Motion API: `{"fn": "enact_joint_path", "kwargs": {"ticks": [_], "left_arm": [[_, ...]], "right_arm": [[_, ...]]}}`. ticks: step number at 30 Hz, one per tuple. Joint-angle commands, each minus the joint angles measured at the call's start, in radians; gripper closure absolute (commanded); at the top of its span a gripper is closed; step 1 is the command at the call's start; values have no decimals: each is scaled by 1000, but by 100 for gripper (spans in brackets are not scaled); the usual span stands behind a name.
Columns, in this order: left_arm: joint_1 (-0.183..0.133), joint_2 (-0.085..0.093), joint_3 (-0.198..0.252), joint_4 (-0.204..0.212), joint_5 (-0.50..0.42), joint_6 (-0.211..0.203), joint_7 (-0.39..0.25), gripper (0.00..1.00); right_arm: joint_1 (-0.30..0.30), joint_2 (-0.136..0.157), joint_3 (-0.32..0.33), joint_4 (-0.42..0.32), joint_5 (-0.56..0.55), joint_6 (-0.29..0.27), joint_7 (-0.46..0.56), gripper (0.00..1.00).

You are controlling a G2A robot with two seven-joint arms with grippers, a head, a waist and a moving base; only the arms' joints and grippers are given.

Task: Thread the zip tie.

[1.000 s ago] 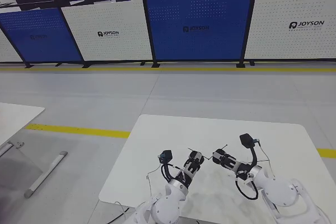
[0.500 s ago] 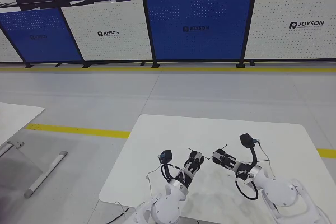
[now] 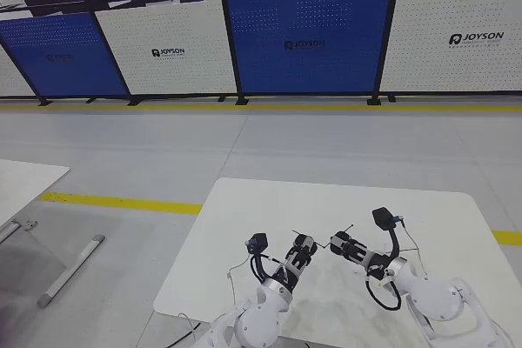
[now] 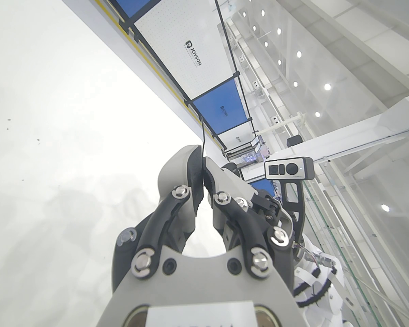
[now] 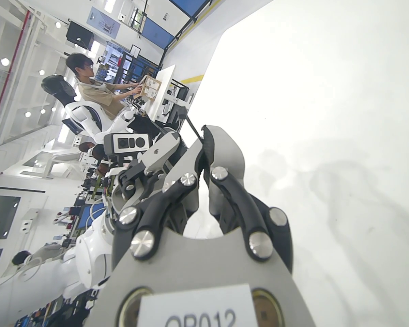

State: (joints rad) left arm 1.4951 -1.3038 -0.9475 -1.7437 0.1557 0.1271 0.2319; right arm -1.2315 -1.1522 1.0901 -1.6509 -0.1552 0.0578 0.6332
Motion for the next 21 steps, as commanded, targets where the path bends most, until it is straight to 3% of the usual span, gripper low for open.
{"fn": "enact_joint_path", "kwargs": {"ticks": [1, 6, 14, 18, 21], "left_arm": [[0, 0, 0, 0, 0, 0, 0, 100], [0, 0, 0, 0, 0, 0, 0, 100], [0, 0, 0, 0, 0, 0, 0, 100], [0, 0, 0, 0, 0, 0, 0, 100], [0, 0, 0, 0, 0, 0, 0, 100]], "right_arm": [[0, 0, 0, 0, 0, 0, 0, 100], [-17, 0, 4, -10, 3, -11, -22, 100], [-127, 14, 80, -86, 12, -69, -87, 100], [-146, 16, 92, -95, -2, -23, -98, 100], [-146, 16, 92, -95, -2, -23, -98, 100]]}}
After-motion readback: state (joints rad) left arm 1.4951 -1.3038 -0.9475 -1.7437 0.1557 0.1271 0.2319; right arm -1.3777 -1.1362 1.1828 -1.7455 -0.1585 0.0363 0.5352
